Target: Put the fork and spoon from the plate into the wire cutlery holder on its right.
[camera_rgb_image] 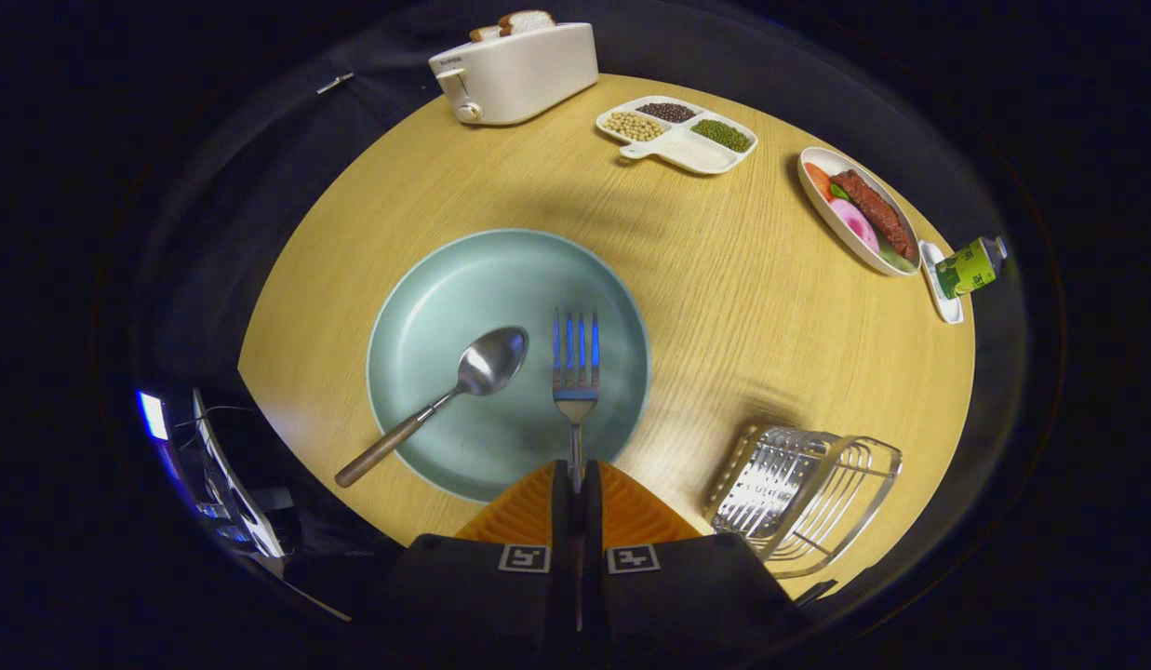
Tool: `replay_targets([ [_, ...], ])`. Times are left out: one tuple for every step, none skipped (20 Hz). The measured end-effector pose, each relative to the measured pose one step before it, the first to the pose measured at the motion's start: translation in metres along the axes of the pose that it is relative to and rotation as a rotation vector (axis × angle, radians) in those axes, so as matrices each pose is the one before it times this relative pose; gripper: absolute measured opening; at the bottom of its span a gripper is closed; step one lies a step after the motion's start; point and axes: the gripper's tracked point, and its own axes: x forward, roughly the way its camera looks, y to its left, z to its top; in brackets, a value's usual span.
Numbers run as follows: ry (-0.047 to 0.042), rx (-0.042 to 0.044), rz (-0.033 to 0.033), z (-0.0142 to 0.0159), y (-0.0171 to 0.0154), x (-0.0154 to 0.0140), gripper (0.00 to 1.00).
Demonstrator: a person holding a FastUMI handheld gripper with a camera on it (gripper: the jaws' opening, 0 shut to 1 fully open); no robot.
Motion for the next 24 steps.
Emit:
replay_targets([
  [-0.01067, -0.00338, 0.0012, -0.00037, -0.00433, -0.01168, 0.08],
  [-0.00876, -0.00273, -0.00119, -0.00207, -0.00422, -0.01169, 0.08],
  [-0.00625, -0.00405, -0.00121, -0.00236, -0.0068, -0.0123, 0.08],
  [-0.00114, -0.00617, 0.00039, -0.00349, -0.00845, -0.01351, 0.07],
  [0.0032, -0.00651, -0.00406, -0.00317, -0.00853, -0.0098, 0.07],
  [0.00824, -0.00903, -0.00685, -0.00581, -0.01042, -0.01209, 0.08],
  [0.01622, -0.0186, -0.0147, -0.0075, -0.01401, -0.01045, 0.07],
  [0.01606, -0.01911, -0.01924, -0.00796, -0.01459, -0.0083, 0.07],
  [0.02547, -0.0167, -0.0136, -0.00919, -0.0144, -0.00619, 0.07],
  [0.03035, -0.01142, -0.00971, -0.00765, -0.01211, -0.00354, 0.08],
  [0.02879, -0.00512, -0.00587, -0.00695, -0.01097, -0.00155, 0.07],
  [0.03267, -0.00053, 0.0003, -0.00739, -0.00969, -0.00046, 0.07],
  [0.03626, -0.00134, 0.00773, -0.00659, -0.00685, 0.00178, 0.07],
  [0.02348, 0.00299, 0.00628, -0.00245, -0.00525, 0.00165, 0.08],
  [0.02618, -0.00096, 0.01364, -0.00163, -0.00223, 0.0019, 0.07],
  [0.02145, -0.00544, 0.01428, 0.00034, -0.00115, 0.00444, 0.07],
  [0.01962, -0.00429, 0.01473, 0.00147, 0.0, 0.00505, 0.07],
  [0.02279, -0.00521, 0.01913, 0.00183, 0.00237, 0.00516, 0.07],
  [0.02282, -0.0044, 0.00954, 0.00189, -0.00028, 0.00677, 0.07],
  [0.02054, -0.002, 0.00707, 0.00088, -0.00035, 0.00537, 0.07],
  [0.01824, -0.0025, 0.0095, 0.0006, 0.00028, 0.00376, 0.07],
  [0.01842, 0.0005, 0.00845, 0.00051, 0.00035, 0.00325, 0.08],
  [0.01749, -0.00154, 0.00317, 0.00175, -0.00063, 0.00424, 0.07],
  [0.02188, -0.00715, -0.0048, 0.00096, -0.00238, 0.006, 0.07],
])
